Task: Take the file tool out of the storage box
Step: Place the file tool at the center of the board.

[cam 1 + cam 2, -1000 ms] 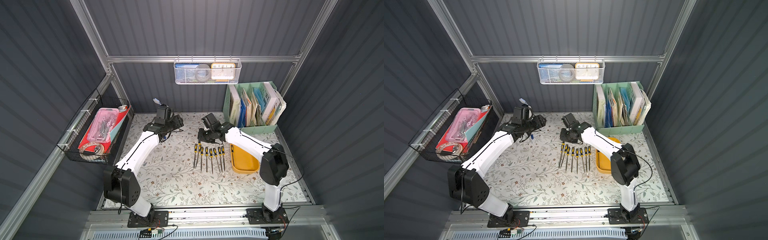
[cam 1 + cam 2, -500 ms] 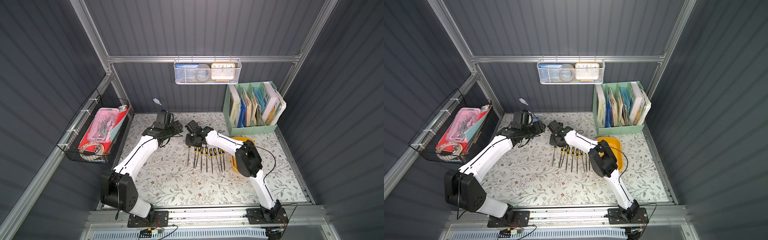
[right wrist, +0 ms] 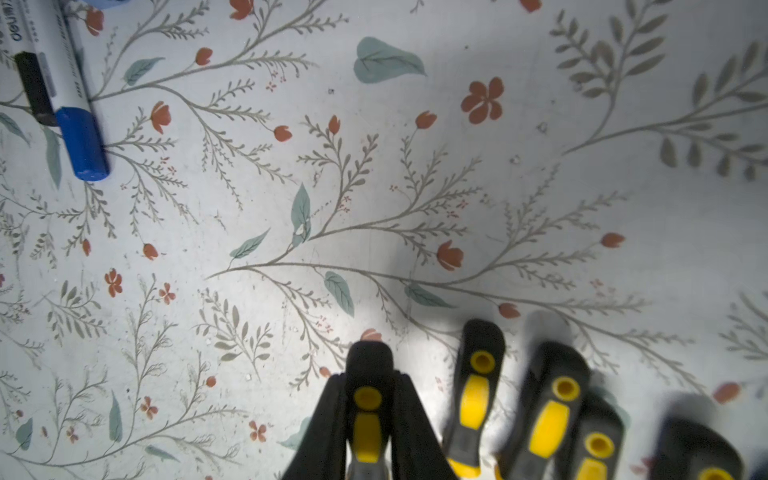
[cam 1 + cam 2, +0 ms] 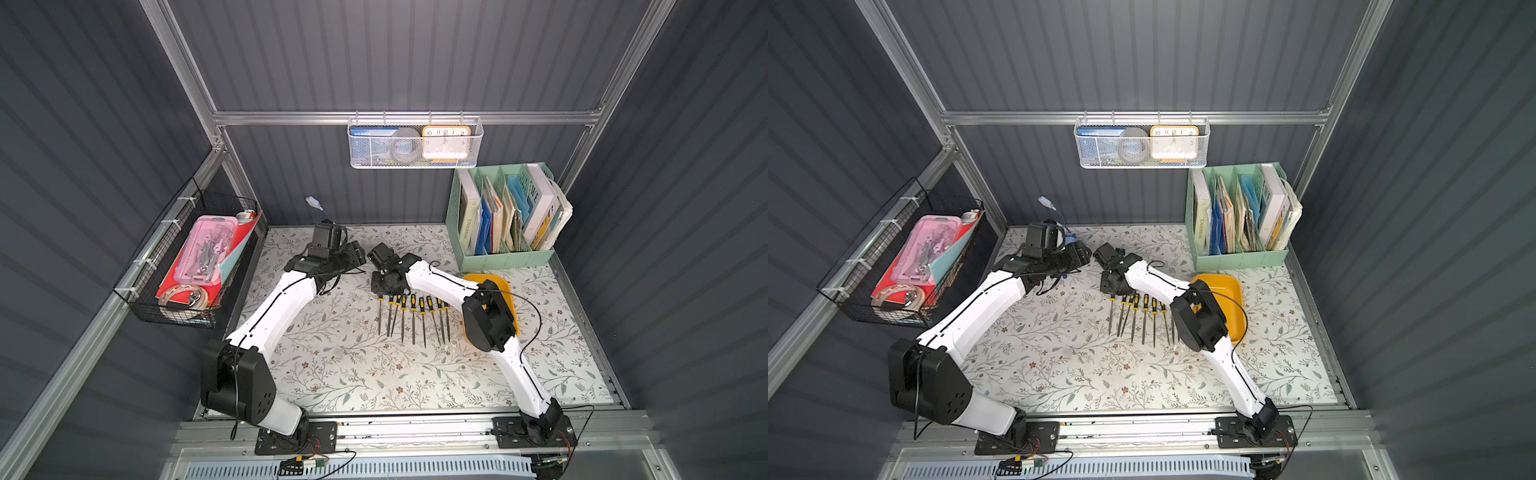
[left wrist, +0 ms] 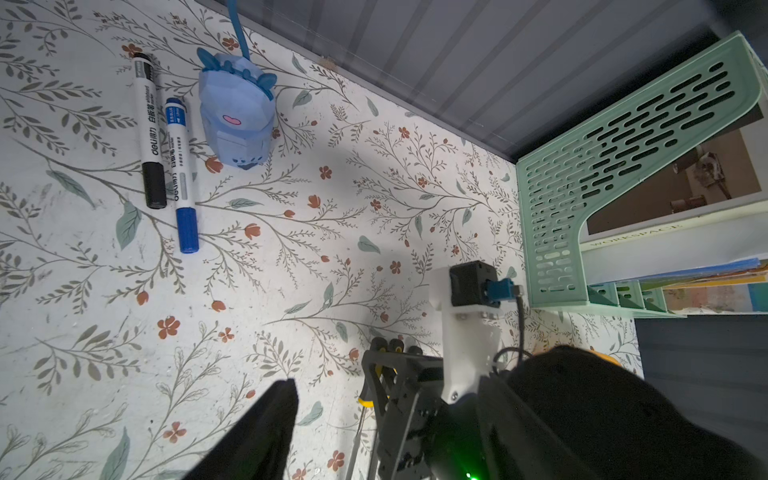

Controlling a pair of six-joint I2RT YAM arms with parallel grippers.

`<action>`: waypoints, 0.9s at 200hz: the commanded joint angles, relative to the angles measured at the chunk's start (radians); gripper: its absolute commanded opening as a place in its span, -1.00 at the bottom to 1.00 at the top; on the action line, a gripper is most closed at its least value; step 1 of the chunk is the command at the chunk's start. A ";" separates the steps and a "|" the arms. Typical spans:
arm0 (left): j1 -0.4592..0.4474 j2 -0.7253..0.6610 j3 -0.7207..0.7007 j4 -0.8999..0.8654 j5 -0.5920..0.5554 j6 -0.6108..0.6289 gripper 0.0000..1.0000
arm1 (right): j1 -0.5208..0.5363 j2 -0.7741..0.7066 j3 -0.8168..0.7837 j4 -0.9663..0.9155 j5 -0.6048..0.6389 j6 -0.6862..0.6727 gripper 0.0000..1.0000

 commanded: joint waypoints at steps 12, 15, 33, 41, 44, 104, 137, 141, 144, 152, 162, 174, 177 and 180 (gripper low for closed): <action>0.002 -0.018 -0.004 -0.019 -0.009 0.016 0.49 | -0.003 0.043 0.036 -0.062 0.009 -0.014 -0.82; 0.002 -0.019 -0.005 -0.020 -0.009 0.016 0.49 | -0.003 0.046 0.037 -0.061 0.010 -0.013 -0.81; 0.002 -0.018 -0.007 -0.019 -0.011 0.016 0.50 | -0.003 0.047 0.040 -0.060 0.012 -0.010 -0.74; 0.002 -0.018 -0.005 -0.019 -0.010 0.017 0.51 | -0.003 0.047 0.039 -0.059 0.015 -0.008 -0.70; 0.002 -0.017 -0.003 -0.019 -0.010 0.017 0.51 | -0.003 0.046 0.040 -0.059 0.015 -0.008 -0.68; 0.002 -0.002 0.031 -0.030 -0.012 0.026 0.54 | -0.013 0.011 0.085 -0.060 0.005 -0.007 -0.33; 0.002 0.014 0.059 -0.030 -0.011 0.029 0.59 | -0.043 -0.099 0.104 -0.086 0.038 -0.014 -0.30; 0.002 0.017 0.064 -0.030 -0.009 0.030 0.59 | -0.047 -0.121 0.096 -0.093 0.052 -0.021 -0.30; 0.002 0.020 0.068 -0.031 -0.008 0.030 0.59 | -0.053 -0.137 0.090 -0.099 0.064 -0.025 -0.30; 0.002 0.028 0.078 -0.031 -0.004 0.032 0.61 | -0.069 -0.197 0.051 -0.103 0.084 -0.042 -0.30; 0.002 0.035 0.088 -0.031 0.000 0.037 0.61 | -0.099 -0.279 -0.024 -0.093 0.098 -0.068 -0.30; 0.002 0.043 0.088 -0.028 0.003 0.041 0.62 | -0.144 -0.391 -0.154 -0.060 0.104 -0.094 -0.30; 0.002 0.046 0.088 -0.028 0.004 0.042 0.62 | -0.161 -0.416 -0.190 -0.052 0.106 -0.098 -0.29; 0.002 0.048 0.119 -0.027 0.005 0.042 0.62 | -0.177 -0.447 -0.226 -0.042 0.108 -0.102 -0.29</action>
